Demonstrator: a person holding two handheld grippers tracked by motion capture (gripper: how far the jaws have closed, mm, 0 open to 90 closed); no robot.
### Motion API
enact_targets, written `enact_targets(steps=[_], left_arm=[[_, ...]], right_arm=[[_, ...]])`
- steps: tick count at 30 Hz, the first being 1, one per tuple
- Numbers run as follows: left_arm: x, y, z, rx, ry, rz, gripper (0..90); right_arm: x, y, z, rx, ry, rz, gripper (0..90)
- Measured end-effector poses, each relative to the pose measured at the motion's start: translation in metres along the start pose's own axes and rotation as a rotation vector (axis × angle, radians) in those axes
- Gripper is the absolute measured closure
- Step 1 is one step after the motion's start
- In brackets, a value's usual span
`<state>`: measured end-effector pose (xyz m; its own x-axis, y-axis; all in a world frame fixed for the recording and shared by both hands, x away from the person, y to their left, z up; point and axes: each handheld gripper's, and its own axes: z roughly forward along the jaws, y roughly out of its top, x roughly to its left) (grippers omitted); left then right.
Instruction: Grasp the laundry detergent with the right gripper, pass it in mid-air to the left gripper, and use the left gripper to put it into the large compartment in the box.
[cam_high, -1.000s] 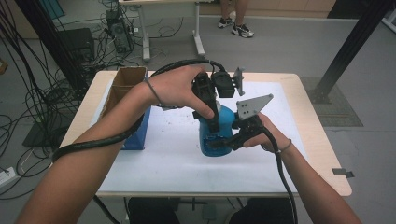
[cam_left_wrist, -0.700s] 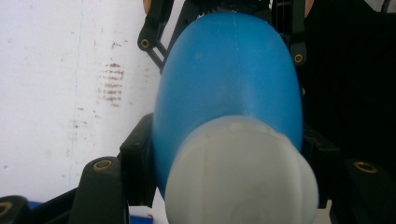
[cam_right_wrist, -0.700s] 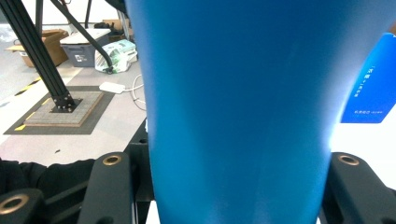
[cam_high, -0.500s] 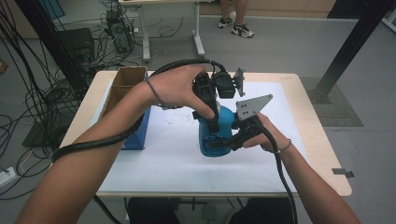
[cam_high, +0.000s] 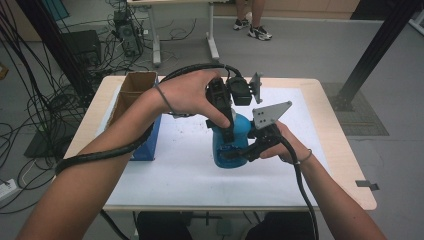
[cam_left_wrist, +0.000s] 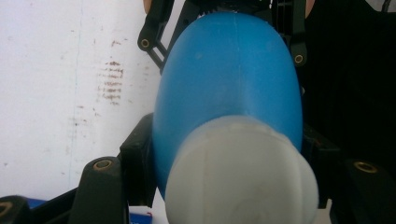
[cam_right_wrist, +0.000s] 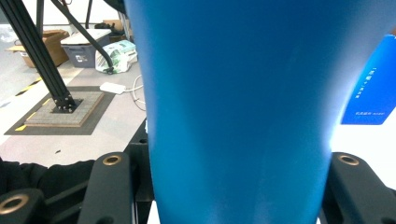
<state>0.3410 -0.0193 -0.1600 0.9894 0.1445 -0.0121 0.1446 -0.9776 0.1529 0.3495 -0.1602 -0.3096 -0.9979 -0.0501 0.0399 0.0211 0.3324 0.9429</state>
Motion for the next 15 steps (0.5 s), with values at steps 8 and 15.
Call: enact_targets(steps=[8, 15], left_arm=[[-0.0002, -0.0003, 0.0007, -0.003, 0.0, 0.003, 37.6], [0.0004, 0.0004, 0.0013, 0.005, -0.002, 0.001, 37.6]], right_arm=[[0.0002, -0.0003, 0.0002, 0.002, 0.002, 0.001, 43.5], [-0.0001, -0.0011, 0.0006, 0.0, 0.003, 0.004, 43.5]])
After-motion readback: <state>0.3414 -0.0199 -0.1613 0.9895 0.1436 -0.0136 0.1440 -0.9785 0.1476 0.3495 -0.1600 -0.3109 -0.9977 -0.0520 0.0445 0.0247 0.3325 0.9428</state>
